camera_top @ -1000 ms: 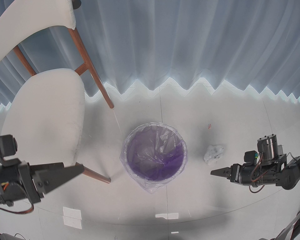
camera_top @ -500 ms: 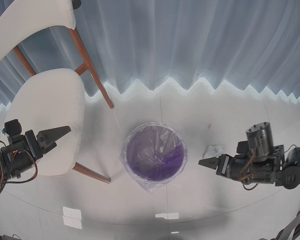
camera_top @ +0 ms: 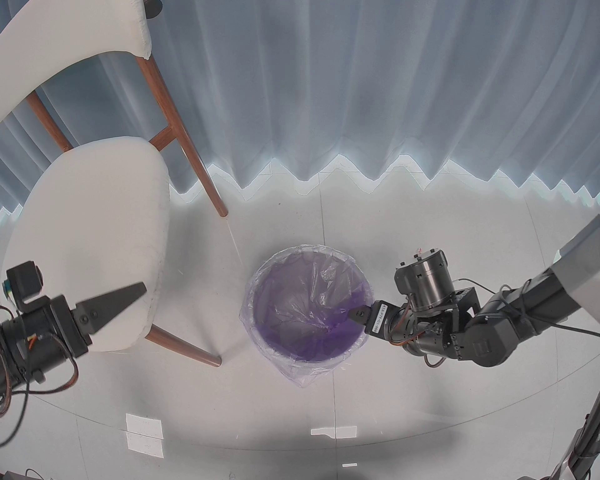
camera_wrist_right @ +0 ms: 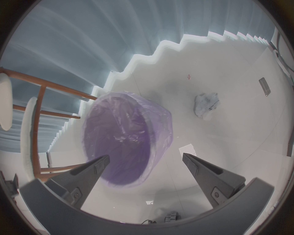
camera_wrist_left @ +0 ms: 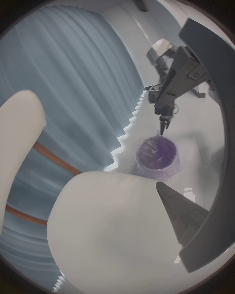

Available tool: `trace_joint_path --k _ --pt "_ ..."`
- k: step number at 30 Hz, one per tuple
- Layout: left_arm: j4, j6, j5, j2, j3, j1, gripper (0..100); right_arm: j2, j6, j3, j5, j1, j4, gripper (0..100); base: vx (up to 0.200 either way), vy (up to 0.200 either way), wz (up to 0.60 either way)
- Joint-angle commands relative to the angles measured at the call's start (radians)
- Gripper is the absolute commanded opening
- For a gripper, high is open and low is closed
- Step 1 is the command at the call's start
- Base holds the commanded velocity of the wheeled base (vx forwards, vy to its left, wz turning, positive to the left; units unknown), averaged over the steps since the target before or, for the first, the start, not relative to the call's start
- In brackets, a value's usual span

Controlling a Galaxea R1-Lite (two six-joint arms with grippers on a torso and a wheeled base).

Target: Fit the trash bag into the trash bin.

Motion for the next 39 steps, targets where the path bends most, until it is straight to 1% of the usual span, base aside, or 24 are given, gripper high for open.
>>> trace_joint_path --k 1,2,3,4,6,10,14,15,17,18,25,28,29,30,31,32,35,36,38,39 --pt "-0.071 0.078 -0.039 -0.042 0.110 -0.017 100 0.149 0.000 -0.083 -0.017 -0.040 -0.001 100 0.000 0.000 0.00" --pt "-0.080 0.110 -0.049 -0.042 0.122 -0.011 100 0.161 0.000 -0.097 -0.017 -0.050 -0.001 100 0.000 0.000 0.00" --pt "-0.080 0.110 -0.049 -0.042 0.122 -0.011 100 0.161 0.000 -0.097 -0.017 -0.050 -0.001 100 0.000 0.000 0.00" --pt "-0.080 0.176 -0.070 -0.040 0.127 0.004 100 0.196 -0.001 -0.127 -0.017 -0.056 -0.001 100 0.000 0.000 0.00" --pt "-0.082 0.205 -0.075 -0.032 0.127 0.011 100 0.223 -0.003 -0.157 -0.017 -0.068 -0.001 100 0.000 0.000 0.00" --pt "-0.086 0.219 -0.076 -0.031 0.121 0.017 100 0.279 -0.003 -0.227 -0.019 -0.071 -0.001 100 0.000 0.000 0.00" --pt "-0.086 0.219 -0.076 -0.032 0.121 0.017 100 0.288 -0.003 -0.239 -0.019 -0.071 -0.001 100 0.000 0.000 0.00" --pt "-0.088 0.219 -0.087 -0.042 0.127 0.020 100 0.324 -0.007 -0.266 -0.036 -0.063 -0.001 100 0.000 0.000 0.00" --pt "-0.088 0.219 -0.095 -0.043 0.127 0.034 100 0.338 -0.018 -0.272 -0.040 -0.062 -0.001 100 0.000 0.000 0.00" --pt "-0.088 0.219 -0.095 -0.043 0.127 0.034 100 0.338 -0.018 -0.272 -0.040 -0.062 -0.001 0 0.000 0.000 0.00" --pt "-0.090 0.217 -0.116 -0.045 0.122 0.044 100 0.350 -0.038 -0.276 -0.042 -0.063 -0.007 0 0.000 0.000 0.00" --pt "-0.100 0.214 -0.147 -0.045 0.119 0.038 100 0.338 -0.079 -0.276 -0.042 -0.073 -0.012 0 0.000 0.000 0.00" --pt "-0.103 0.213 -0.147 -0.045 0.121 0.034 100 0.331 -0.104 -0.276 -0.042 -0.079 -0.015 0 0.000 0.000 0.00" --pt "-0.105 0.213 -0.147 -0.045 0.121 0.034 100 0.330 -0.109 -0.276 -0.042 -0.080 -0.015 0 0.000 0.000 0.00" --pt "-0.102 0.208 -0.151 -0.046 0.126 0.026 100 0.301 -0.173 -0.269 -0.036 -0.113 -0.018 0 0.000 0.000 0.00" --pt "-0.096 0.208 -0.154 -0.046 0.127 0.018 100 0.279 -0.217 -0.262 -0.025 -0.129 -0.016 0 0.000 0.000 0.00" --pt "-0.091 0.210 -0.173 -0.037 0.129 0.003 100 0.244 -0.328 -0.242 0.057 -0.179 -0.019 0 0.000 0.000 0.00" --pt "-0.090 0.210 -0.185 -0.032 0.129 -0.003 100 0.232 -0.383 -0.232 0.089 -0.203 -0.023 0 0.000 0.000 0.00" --pt "-0.090 0.210 -0.188 -0.032 0.129 -0.005 100 0.227 -0.395 -0.230 0.093 -0.208 -0.026 0 0.000 0.000 0.00" --pt "-0.090 0.210 -0.205 0.004 0.127 -0.008 100 0.216 -0.501 -0.215 0.150 -0.248 -0.067 0 0.000 0.000 0.00"
